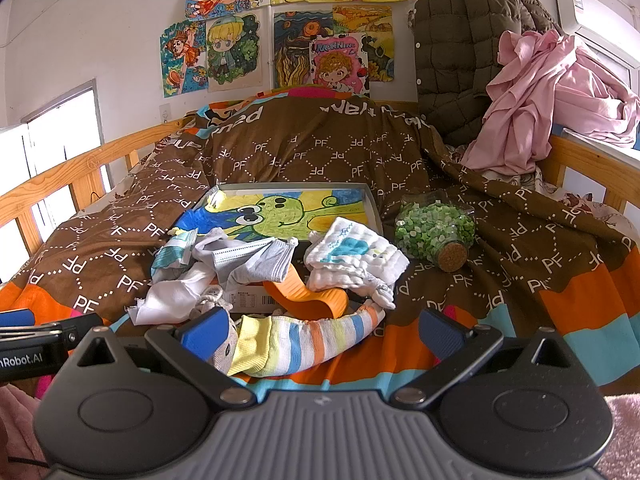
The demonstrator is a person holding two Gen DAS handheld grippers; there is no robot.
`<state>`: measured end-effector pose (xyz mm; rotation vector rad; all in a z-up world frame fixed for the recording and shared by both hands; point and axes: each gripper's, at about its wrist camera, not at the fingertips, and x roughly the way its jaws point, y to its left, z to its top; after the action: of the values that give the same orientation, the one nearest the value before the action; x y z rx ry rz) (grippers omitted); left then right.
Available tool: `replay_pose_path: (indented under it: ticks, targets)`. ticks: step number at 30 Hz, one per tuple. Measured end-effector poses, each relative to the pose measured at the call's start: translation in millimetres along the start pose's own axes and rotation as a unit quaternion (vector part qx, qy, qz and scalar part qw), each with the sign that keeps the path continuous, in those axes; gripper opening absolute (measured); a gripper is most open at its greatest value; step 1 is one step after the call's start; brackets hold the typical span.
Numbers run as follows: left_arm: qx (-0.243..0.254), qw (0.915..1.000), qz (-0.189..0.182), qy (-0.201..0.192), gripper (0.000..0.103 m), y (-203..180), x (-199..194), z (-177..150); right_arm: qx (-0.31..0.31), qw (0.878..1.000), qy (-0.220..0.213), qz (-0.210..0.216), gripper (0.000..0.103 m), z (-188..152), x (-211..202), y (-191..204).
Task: Organize soft objects
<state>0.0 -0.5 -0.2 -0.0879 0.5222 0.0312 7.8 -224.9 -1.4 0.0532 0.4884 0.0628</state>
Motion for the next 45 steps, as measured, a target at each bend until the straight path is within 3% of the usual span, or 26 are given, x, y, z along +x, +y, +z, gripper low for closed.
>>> replay_pose_path:
  ticks: [12,17,23,27,31,36,40,45]
  targets:
    - [0.001,1.0,0.0,0.002,0.102,0,0,0,0.001,1.0,0.003,0.0,0.103,4,0,1]
    - [0.002,0.9998,-0.006,0.019,0.102,0,10,-13,0.006,0.999,0.037,0.007,0.103,2,12,-4]
    - [0.04,0.9964,-0.053,0.053,0.102,-7,21,1,0.002,0.995,0.093,0.025,0.103,25,38,-17]
    - [0.074,0.9872,-0.103,0.096,0.102,-19,37,1,-0.024,0.989,0.144,0.027,0.103,44,67,-25]
    - [0.084,0.9783,-0.139,0.129,0.102,-34,59,-1,-0.007,0.979,0.197,0.046,0.103,50,103,-35]
    - [0.019,0.9682,-0.19,0.162,0.102,-35,87,-1,0.073,0.961,0.252,0.088,0.103,42,145,-53]
    - [-0.062,0.9623,-0.201,0.172,0.102,-24,107,2,0.112,0.95,0.274,0.103,0.103,35,166,-60]
    - [-0.119,0.9512,-0.209,0.193,0.102,-23,131,3,0.167,0.931,0.3,0.124,0.103,27,184,-68]
